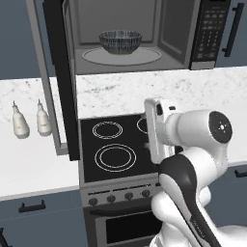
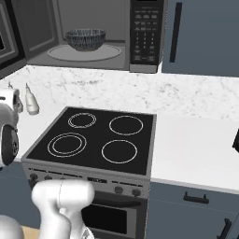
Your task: Open the microwave, place the bowl with waffle inside the microwave, then close the microwave door and turn it on.
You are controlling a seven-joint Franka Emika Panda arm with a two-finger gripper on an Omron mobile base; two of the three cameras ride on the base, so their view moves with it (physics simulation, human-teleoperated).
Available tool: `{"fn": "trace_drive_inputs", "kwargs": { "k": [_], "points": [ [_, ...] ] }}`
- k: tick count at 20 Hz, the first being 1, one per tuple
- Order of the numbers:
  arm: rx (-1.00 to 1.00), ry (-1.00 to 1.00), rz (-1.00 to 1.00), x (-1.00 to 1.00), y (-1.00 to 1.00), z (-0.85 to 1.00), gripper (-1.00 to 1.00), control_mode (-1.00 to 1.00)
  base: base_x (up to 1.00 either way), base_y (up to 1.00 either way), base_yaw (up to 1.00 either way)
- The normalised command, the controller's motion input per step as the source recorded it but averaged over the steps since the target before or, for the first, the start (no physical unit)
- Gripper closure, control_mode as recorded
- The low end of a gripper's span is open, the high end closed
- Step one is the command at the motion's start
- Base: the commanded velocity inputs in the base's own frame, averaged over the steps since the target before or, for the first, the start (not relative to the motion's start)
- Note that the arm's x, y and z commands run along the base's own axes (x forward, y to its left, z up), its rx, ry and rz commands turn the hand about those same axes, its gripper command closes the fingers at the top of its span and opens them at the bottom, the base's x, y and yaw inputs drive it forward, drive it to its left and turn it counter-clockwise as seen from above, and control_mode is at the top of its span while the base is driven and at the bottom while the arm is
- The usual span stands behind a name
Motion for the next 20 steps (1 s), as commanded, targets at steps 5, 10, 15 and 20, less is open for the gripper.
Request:
{"fn": "trace_drive_inputs", "kwargs": {
  "k": [5,10,15,20],
  "points": [
    [-0.28,-0.86,0.20,-0.98,0.03,-0.71,-1.00,-1.00,0.00,0.00,0.00],
    [-0.40,-0.59,0.15,-1.00,0.01,-0.64,-1.00,-1.00,0.00,0.00,0.00],
    [-0.44,-0.37,0.05,-0.95,0.05,-0.71,-1.00,-1.00,0.00,0.00,0.00],
    [-0.33,-0.25,0.00,-0.78,0.14,-0.80,-1.00,-1.00,0.00,0.00,0.00]
  ]
}}
